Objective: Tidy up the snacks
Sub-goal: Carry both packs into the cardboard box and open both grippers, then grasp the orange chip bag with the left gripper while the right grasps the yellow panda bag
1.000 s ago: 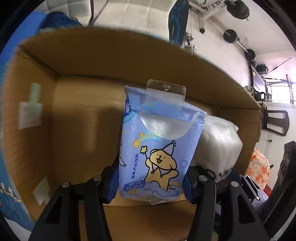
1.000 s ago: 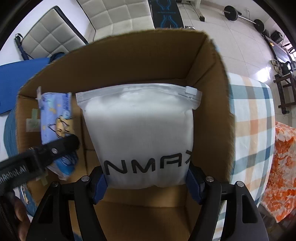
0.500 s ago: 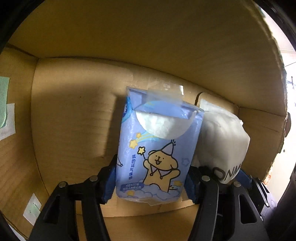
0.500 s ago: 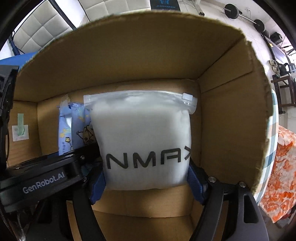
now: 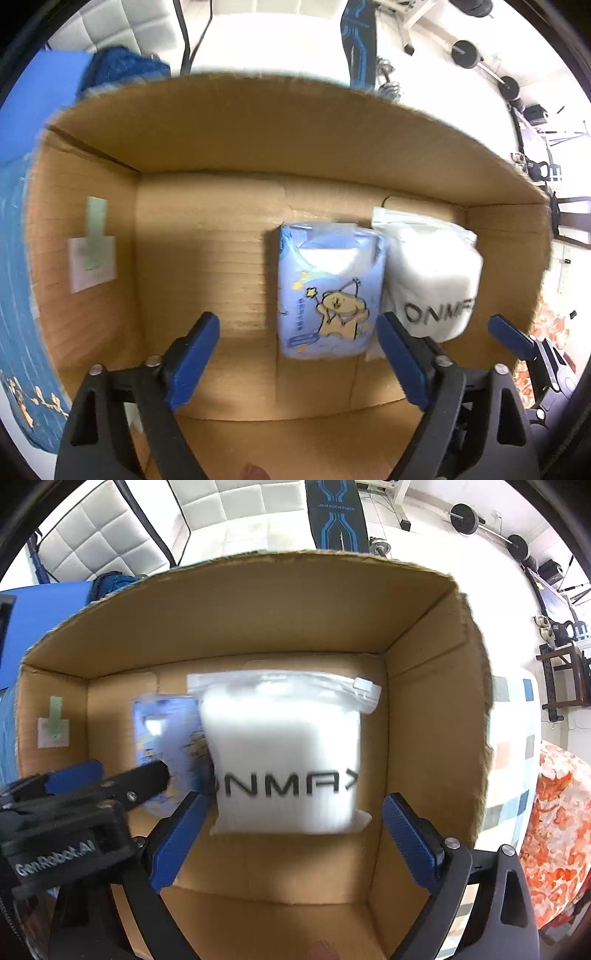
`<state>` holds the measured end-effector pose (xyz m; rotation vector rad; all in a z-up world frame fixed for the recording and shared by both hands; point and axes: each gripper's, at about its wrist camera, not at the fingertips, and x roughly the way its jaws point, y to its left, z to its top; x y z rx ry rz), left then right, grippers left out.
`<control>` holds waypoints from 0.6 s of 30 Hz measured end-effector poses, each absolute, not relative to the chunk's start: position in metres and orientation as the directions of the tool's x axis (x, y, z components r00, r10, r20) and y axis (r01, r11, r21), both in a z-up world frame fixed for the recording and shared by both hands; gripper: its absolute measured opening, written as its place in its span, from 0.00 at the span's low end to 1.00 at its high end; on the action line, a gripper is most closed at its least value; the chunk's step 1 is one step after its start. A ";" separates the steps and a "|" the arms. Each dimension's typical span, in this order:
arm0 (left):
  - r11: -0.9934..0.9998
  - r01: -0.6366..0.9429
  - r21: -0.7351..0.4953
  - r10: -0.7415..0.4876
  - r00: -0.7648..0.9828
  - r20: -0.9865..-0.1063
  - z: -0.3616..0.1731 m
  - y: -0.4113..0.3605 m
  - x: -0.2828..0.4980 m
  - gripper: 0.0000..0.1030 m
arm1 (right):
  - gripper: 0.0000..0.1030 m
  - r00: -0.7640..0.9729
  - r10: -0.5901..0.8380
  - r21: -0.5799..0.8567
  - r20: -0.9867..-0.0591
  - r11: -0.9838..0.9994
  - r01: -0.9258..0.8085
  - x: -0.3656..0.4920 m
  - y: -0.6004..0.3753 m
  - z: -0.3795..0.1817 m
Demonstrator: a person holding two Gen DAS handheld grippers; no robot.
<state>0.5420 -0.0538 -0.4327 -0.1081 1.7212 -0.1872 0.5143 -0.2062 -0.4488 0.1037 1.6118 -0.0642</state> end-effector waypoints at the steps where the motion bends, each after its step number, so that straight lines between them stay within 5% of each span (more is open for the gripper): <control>1: 0.982 0.043 -0.183 -0.176 -0.142 -0.974 -0.425 -0.052 0.540 0.95 | 0.95 -0.041 0.023 0.019 -0.999 0.995 0.101 0.508 -0.205 -0.446; 18: 0.994 0.066 -0.090 -0.102 0.211 -0.972 -0.311 -0.011 0.446 1.00 | 1.00 0.140 0.036 0.048 -0.990 0.995 0.084 0.422 -0.196 -0.353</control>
